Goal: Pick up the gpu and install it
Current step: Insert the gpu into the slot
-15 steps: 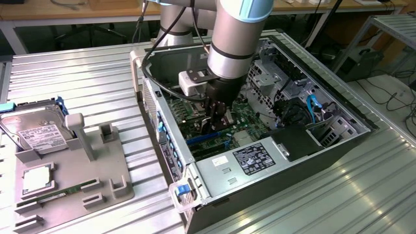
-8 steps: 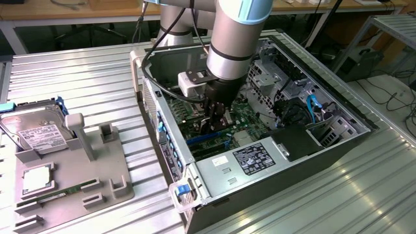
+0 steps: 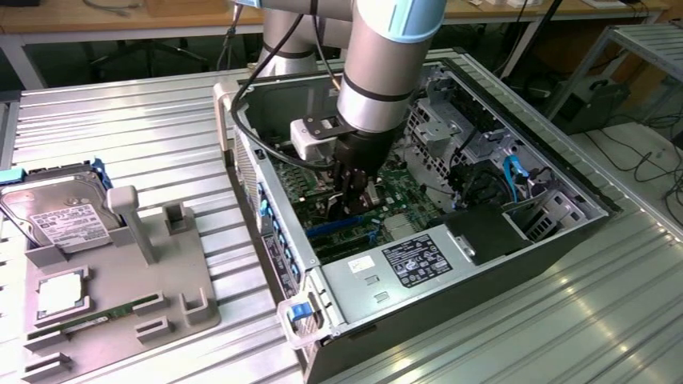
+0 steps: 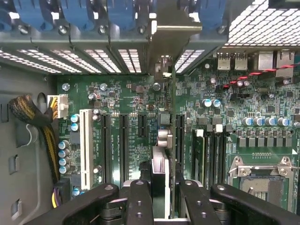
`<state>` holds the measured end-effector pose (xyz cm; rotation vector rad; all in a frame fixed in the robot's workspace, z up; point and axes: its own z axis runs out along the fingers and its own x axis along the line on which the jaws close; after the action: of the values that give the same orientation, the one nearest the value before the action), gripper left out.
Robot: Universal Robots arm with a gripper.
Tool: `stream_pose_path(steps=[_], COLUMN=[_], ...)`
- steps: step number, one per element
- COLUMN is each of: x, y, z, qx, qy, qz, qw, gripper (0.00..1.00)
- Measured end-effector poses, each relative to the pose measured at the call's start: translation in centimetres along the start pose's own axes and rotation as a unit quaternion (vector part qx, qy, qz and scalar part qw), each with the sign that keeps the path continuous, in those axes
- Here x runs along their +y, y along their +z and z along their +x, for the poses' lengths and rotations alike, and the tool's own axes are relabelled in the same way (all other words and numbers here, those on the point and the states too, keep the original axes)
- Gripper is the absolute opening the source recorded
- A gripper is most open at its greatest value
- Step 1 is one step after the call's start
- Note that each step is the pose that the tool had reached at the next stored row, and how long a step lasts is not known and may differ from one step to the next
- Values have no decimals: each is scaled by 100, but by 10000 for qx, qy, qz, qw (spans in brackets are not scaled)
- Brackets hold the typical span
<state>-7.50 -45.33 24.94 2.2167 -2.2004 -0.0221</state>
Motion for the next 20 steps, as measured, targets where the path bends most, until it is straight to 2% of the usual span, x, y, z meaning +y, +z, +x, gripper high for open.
stream_pose_path(steps=[2, 5, 6, 8, 9, 20], x=[6, 6, 5, 5, 6, 5], y=[11, 58, 64, 75, 76, 83], z=[0, 0, 0, 0, 0, 0], qx=[0, -3, -4, -11, -10, -13], qy=[0, 0, 0, -1, 0, 0], qz=[-2, -31, -43, -92, -101, -102], qw=[10000, 10000, 10000, 10000, 9999, 9999], gripper=[27, 27, 27, 27, 27, 27])
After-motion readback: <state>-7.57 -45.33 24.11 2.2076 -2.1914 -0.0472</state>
